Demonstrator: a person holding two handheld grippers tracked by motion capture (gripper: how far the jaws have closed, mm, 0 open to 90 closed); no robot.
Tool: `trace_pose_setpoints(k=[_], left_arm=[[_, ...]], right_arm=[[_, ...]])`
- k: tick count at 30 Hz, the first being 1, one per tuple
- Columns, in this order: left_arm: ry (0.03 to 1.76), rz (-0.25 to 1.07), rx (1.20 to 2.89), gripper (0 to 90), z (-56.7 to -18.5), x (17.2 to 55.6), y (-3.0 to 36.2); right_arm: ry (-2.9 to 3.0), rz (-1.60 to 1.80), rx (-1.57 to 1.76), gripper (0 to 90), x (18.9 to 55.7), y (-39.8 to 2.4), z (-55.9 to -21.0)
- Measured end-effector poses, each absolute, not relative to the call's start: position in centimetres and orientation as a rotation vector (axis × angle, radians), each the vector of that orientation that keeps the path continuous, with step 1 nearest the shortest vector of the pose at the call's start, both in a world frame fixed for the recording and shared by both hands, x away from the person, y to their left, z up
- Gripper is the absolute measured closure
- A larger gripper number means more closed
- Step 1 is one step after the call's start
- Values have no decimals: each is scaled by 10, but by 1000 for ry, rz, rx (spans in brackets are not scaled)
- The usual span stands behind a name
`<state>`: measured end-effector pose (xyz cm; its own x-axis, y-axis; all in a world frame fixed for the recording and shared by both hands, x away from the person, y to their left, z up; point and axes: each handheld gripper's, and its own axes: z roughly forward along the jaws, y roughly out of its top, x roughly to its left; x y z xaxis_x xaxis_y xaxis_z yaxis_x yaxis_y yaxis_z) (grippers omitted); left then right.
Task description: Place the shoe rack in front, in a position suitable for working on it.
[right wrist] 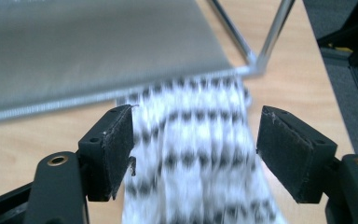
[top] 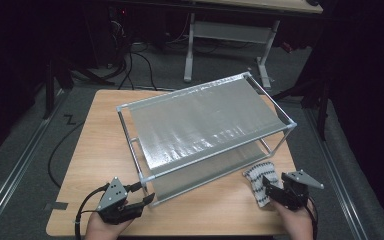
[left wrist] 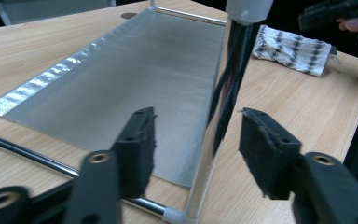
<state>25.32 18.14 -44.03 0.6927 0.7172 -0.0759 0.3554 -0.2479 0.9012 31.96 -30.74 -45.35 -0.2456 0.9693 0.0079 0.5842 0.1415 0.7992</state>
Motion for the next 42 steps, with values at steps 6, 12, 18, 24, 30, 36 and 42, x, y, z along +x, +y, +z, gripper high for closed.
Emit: trace_pose_setpoints(k=[6,12,18,24,30,36,42], left_arm=[[851,448,1840,563,-440,256,179],[845,447,1840,569,-441,258,179],[844,455,1831,561,-440,255,181],[859,458,1820,558,-440,253,183],[851,430,1831,493,-444,254,181],[846,488,1839,540,-444,250,178],[824,490,1869,714,-444,248,180]], right_arm=[[1964,893,1523,298,317,-312,-477],[2015,831,1556,354,320,-316,-496],[2063,819,1451,644,318,-309,-495],[2129,817,1398,741,317,-298,-492],[2056,934,1284,738,329,-274,-470],[2041,965,1302,732,385,-230,-466],[2095,843,1358,728,411,-216,-492]])
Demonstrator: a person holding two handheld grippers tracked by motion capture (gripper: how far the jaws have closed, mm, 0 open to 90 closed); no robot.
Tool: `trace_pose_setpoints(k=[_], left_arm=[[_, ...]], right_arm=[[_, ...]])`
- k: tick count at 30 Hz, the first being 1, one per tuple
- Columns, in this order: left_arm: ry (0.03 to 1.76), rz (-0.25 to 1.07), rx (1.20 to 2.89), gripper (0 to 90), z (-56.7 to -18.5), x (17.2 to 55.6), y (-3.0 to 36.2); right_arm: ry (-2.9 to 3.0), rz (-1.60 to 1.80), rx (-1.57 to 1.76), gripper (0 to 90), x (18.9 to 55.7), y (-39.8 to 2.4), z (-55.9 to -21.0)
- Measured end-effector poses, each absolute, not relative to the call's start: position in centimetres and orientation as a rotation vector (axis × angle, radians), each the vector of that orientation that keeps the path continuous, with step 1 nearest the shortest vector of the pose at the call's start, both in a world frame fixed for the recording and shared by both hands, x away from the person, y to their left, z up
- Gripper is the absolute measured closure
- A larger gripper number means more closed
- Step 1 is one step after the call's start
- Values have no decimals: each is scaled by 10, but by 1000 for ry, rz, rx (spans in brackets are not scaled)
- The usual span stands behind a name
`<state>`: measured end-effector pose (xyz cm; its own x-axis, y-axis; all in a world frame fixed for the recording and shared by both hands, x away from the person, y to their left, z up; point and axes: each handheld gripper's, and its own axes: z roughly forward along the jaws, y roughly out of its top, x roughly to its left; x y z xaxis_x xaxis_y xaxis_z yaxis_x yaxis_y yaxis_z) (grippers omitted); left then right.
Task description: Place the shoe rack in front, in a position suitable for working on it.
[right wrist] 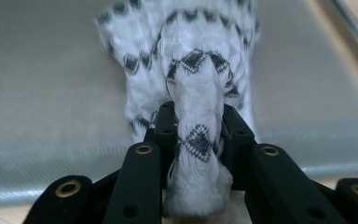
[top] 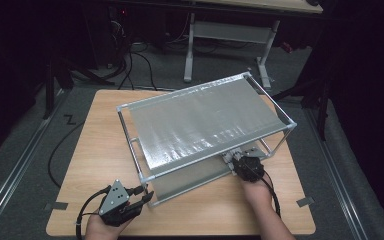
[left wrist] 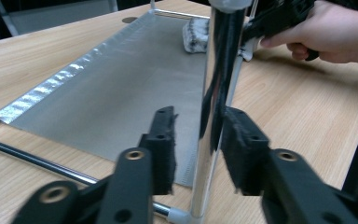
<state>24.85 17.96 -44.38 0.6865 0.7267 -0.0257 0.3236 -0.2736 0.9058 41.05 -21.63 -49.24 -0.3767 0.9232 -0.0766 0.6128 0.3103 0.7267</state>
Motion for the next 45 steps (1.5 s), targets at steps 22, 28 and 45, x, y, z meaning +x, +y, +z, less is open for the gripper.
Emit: trace_pose_setpoints(k=[22,28,45], left_arm=[[766,441,1912,808,-441,243,177],[765,443,1916,809,-441,242,177],[770,449,1910,808,-441,241,178]], right_arm=[[2169,1112,1123,707,351,-151,-473],[2297,1126,1023,709,337,-95,-477],[2458,1246,899,452,319,-47,-486]])
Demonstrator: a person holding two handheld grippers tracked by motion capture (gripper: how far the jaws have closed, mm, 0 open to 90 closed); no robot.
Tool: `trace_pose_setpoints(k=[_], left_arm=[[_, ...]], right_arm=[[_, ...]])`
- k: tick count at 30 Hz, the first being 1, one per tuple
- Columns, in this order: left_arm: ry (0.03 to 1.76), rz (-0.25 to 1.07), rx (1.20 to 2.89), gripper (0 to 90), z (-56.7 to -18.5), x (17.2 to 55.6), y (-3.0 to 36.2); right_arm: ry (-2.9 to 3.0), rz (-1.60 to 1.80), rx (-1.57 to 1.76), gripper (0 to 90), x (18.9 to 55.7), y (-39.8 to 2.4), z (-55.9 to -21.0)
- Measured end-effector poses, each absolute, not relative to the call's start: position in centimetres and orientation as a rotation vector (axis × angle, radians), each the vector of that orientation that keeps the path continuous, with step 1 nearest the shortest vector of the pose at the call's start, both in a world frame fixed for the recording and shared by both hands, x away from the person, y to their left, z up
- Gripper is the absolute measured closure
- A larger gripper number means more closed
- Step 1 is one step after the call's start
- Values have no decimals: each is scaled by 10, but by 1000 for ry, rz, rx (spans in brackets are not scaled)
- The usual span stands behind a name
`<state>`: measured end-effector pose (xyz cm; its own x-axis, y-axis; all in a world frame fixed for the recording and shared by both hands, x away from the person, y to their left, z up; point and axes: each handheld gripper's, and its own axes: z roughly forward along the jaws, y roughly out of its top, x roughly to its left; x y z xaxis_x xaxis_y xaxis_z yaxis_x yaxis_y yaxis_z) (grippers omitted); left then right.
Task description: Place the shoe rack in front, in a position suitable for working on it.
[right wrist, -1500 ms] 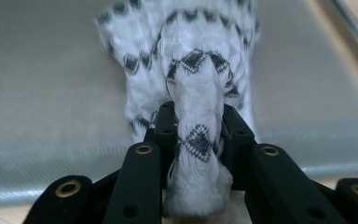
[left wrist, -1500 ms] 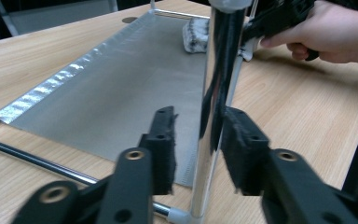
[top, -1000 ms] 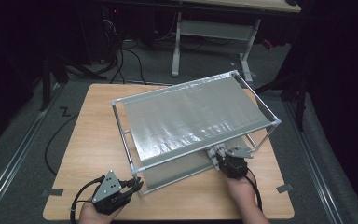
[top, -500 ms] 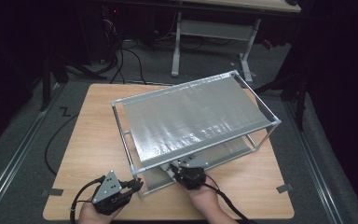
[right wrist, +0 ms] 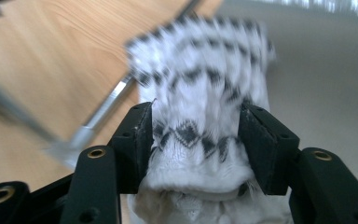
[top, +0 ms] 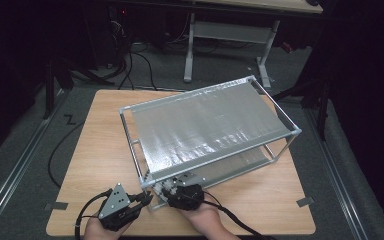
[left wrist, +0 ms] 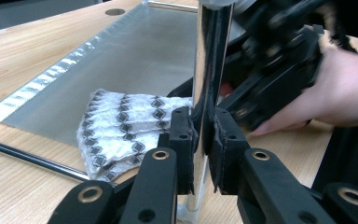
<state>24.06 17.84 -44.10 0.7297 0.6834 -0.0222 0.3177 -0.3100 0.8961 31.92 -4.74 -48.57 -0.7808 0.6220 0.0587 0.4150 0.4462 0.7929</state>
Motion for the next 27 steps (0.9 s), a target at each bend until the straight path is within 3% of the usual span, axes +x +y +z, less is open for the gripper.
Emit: trace_pose_setpoints(k=[4,10,13,17,24,27], left_arm=[[771,448,1909,808,-441,241,179],[771,449,1911,808,-441,241,179],[769,448,1910,807,-441,241,179],[770,446,1906,808,-441,242,180],[773,451,1906,808,-441,242,180],[772,452,1903,808,-441,242,180]], right_arm=[[2406,1276,799,511,309,-57,-475],[2461,1205,844,684,317,-60,-489],[2471,1221,828,722,314,-58,-490],[2513,1272,834,707,307,-48,-490],[2453,1304,741,543,299,-38,-482],[2402,1347,742,548,300,-37,-480]])
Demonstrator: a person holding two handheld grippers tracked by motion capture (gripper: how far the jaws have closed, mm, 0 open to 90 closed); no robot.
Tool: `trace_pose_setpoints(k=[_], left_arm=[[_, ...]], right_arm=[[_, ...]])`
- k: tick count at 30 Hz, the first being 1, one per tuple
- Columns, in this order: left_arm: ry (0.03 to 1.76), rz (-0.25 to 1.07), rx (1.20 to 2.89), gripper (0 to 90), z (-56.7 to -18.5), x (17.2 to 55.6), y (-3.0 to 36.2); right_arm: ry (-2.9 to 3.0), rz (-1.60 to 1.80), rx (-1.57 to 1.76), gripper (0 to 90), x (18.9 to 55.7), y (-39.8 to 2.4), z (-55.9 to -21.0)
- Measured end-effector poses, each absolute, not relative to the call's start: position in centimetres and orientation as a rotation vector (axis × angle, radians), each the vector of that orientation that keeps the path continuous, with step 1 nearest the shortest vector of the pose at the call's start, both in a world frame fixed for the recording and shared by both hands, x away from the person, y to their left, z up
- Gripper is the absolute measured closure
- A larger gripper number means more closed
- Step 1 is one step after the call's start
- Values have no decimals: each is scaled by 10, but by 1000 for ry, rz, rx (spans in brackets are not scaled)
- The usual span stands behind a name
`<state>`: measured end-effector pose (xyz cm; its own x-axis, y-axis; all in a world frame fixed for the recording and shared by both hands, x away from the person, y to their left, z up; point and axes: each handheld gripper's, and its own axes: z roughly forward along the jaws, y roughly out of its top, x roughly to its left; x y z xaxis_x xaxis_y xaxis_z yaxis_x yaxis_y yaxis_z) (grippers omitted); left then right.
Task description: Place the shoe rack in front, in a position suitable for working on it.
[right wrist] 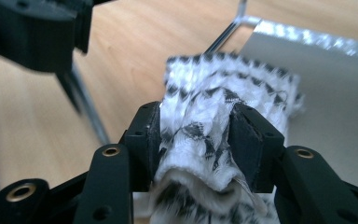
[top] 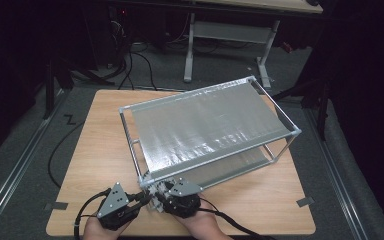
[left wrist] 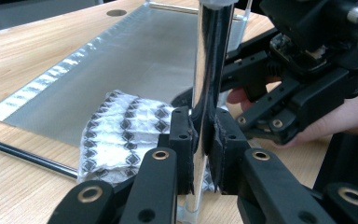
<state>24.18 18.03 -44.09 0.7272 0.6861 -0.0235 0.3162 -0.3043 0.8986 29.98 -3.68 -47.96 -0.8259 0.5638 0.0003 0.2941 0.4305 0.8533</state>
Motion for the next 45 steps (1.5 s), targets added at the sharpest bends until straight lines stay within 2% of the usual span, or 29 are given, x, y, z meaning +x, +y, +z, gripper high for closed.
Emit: trace_pose_setpoints(k=[5,10,13,18,20,27,33,36,42,45], left_arm=[[778,460,1903,809,-441,241,180],[780,465,1901,808,-442,240,179],[779,465,1901,808,-442,240,179],[780,465,1902,809,-442,240,180],[779,464,1901,808,-442,240,180],[778,460,1892,809,-443,240,180],[782,455,1888,808,-443,240,180],[785,460,1887,808,-443,240,180],[783,462,1887,808,-443,240,180],[783,460,1887,808,-443,240,180]], right_arm=[[2443,1242,785,600,306,-33,-486],[2335,1325,755,507,300,-38,-474],[2378,1270,749,464,303,-36,-480],[2475,1169,768,536,306,-29,-496],[2510,1125,845,536,307,-28,-501],[2525,1134,785,552,304,-24,-502],[2546,1181,793,422,306,-28,-501],[2543,1174,818,399,306,-30,-499],[2469,1279,758,593,304,-38,-492],[2515,1201,781,631,307,-35,-499]])
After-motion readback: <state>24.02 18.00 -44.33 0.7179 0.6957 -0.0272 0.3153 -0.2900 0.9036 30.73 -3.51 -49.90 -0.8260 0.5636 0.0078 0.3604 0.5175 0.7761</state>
